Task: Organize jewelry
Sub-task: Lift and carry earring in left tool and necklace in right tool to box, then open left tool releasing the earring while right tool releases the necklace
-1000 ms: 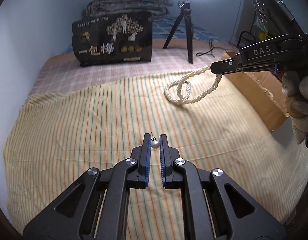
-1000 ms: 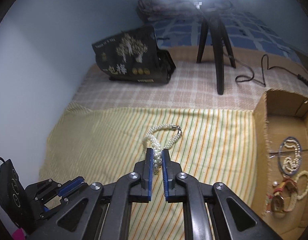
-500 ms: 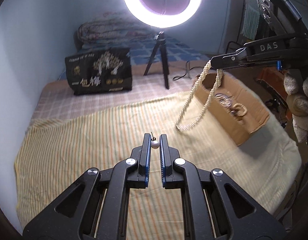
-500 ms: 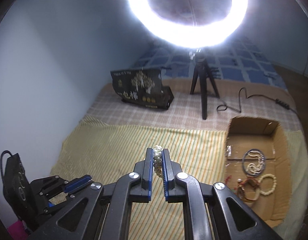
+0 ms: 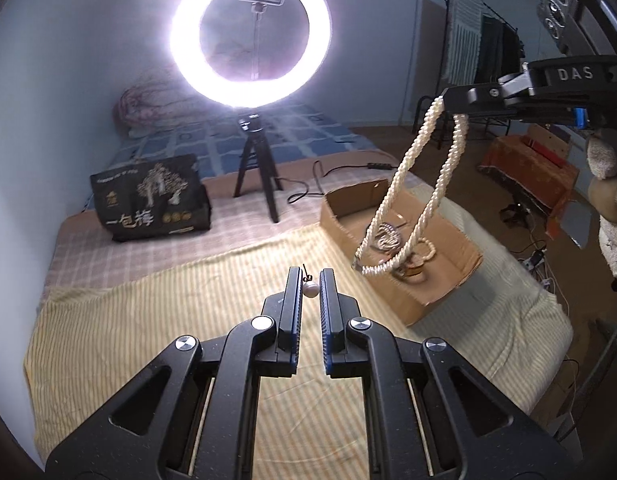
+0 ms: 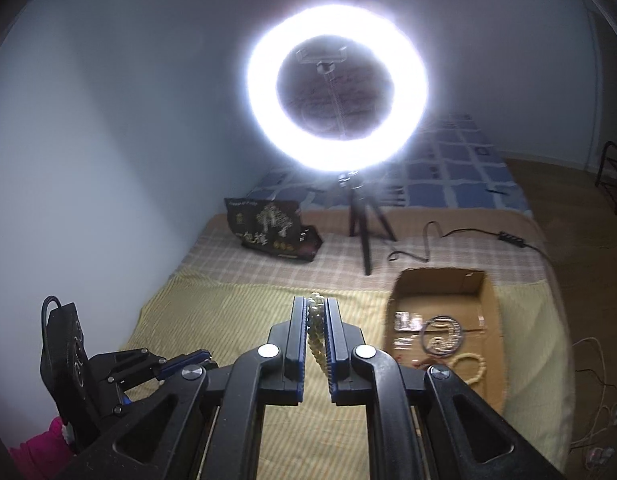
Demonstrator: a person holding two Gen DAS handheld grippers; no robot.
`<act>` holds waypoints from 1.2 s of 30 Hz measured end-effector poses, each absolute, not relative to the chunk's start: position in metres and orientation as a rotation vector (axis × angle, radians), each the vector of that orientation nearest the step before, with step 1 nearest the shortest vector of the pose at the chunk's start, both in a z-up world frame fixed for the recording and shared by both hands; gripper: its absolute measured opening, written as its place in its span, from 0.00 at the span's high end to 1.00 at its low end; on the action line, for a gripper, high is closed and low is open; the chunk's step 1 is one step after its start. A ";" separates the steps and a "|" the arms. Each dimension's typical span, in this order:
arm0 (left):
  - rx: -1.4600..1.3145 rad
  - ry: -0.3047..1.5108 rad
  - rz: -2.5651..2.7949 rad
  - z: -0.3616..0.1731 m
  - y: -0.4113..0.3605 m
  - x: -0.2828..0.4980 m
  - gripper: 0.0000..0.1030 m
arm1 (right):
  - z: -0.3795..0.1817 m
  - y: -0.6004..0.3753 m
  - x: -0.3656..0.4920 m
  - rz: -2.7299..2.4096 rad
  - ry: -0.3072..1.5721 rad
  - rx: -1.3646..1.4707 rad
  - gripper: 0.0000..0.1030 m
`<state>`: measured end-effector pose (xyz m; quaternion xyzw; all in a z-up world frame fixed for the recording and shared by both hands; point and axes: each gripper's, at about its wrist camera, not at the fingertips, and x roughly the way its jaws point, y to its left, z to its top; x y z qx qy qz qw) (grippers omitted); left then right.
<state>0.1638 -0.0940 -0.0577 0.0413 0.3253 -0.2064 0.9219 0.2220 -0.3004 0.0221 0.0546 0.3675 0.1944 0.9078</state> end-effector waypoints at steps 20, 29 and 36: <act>0.064 0.698 -0.492 -0.067 -0.192 0.226 0.94 | -0.019 -0.401 0.234 0.246 0.797 0.143 0.95; 0.042 0.732 -0.476 -0.086 -0.220 0.263 0.94 | -0.039 -0.415 0.245 0.232 0.818 0.151 0.95; 0.033 0.761 -0.466 -0.101 -0.230 0.277 0.94 | -0.059 -0.420 0.251 0.234 0.833 0.171 0.94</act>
